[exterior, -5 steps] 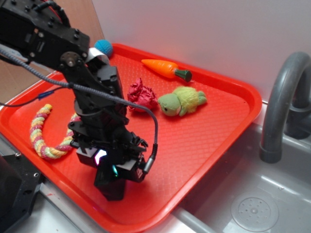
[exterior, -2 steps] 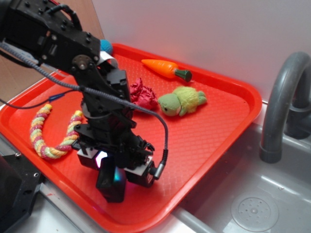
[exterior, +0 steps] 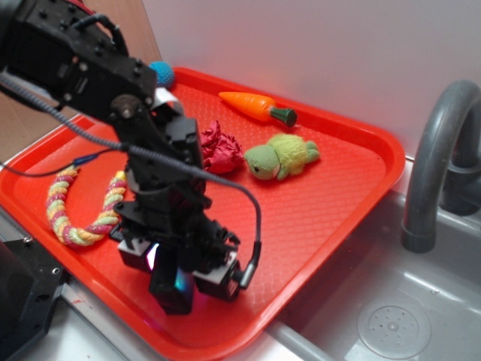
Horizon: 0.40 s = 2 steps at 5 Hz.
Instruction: Grab the black box.
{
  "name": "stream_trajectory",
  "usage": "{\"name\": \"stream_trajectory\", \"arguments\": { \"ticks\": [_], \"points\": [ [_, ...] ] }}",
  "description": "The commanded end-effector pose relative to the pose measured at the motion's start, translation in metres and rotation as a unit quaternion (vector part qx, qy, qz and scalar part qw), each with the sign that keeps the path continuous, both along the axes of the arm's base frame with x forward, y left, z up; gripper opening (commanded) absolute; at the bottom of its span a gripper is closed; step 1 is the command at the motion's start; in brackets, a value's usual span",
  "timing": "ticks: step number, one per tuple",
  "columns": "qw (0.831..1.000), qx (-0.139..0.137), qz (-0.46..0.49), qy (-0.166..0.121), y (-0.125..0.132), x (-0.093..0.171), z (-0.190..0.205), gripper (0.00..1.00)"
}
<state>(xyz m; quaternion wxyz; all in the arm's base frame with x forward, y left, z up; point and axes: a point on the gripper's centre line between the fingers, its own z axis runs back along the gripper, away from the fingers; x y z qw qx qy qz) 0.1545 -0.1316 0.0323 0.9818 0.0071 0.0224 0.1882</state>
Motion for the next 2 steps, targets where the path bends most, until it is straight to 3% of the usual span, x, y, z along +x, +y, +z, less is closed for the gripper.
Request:
{"name": "stream_trajectory", "arguments": {
  "ticks": [1,2],
  "points": [
    [1.000,-0.013,-0.002,-0.013,-0.0027,-0.0055,0.0050,1.00],
    [1.000,-0.013,-0.008,-0.010,-0.0047,-0.0062,0.0028,0.00]
  ]
}}
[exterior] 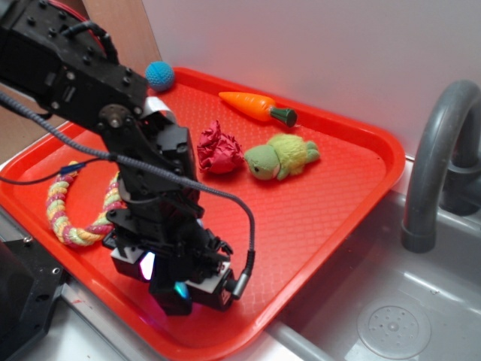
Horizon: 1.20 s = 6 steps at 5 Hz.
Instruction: Grab the black box.
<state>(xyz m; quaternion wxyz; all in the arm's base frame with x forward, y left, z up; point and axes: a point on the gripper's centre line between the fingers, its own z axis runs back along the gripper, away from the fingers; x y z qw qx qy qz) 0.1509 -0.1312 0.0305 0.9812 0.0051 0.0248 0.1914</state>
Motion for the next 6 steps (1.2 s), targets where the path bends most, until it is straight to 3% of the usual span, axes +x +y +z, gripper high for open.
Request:
{"name": "stream_trajectory", "arguments": {
  "ticks": [1,2,3,4,5,6],
  "points": [
    [1.000,-0.018,-0.019,-0.004,-0.001,0.001,0.010,0.00],
    [0.996,-0.038,-0.059,-0.057,0.029,0.017,0.053,0.00],
    [0.987,-0.033,-0.121,-0.097,0.075,0.043,0.105,0.00],
    [0.984,-0.012,-0.168,-0.055,0.110,0.077,0.151,0.00],
    [0.986,0.038,-0.159,-0.023,0.123,0.087,0.163,0.00],
    [0.986,0.046,-0.158,-0.011,0.131,0.076,0.165,0.00]
  ]
}}
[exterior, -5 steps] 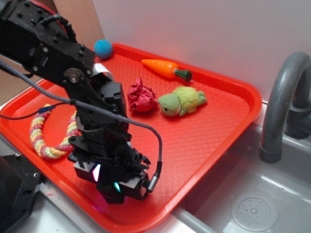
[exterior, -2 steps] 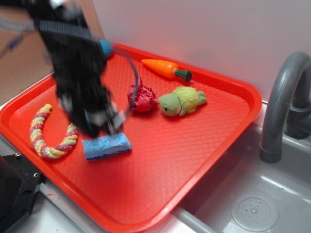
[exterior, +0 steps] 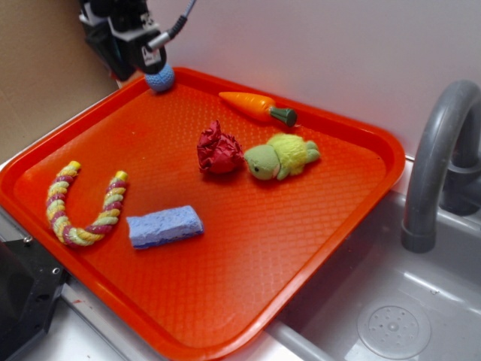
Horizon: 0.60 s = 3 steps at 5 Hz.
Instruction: Grab the black box.
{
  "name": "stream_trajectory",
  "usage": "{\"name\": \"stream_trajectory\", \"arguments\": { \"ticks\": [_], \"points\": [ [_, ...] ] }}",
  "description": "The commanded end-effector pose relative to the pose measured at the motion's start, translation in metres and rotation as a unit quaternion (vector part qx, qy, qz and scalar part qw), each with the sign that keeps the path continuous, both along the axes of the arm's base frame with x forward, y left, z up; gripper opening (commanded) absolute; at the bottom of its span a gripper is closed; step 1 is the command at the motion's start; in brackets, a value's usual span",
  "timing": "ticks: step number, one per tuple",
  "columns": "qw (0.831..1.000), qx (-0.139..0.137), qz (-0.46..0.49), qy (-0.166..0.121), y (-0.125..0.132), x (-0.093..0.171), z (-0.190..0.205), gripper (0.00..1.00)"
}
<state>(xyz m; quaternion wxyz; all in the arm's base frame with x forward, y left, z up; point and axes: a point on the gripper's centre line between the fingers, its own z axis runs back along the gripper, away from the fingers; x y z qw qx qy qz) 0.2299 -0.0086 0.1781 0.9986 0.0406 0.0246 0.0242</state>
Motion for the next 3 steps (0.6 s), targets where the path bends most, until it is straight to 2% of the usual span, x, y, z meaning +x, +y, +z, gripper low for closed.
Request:
{"name": "stream_trajectory", "arguments": {
  "ticks": [1,2,3],
  "points": [
    [1.000,0.008,0.015,-0.017,0.015,-0.017,0.015,0.00],
    [0.999,-0.004,0.016,-0.047,0.020,-0.026,0.022,0.00],
    [0.998,-0.010,0.017,-0.053,0.021,-0.032,0.023,0.00]
  ]
}}
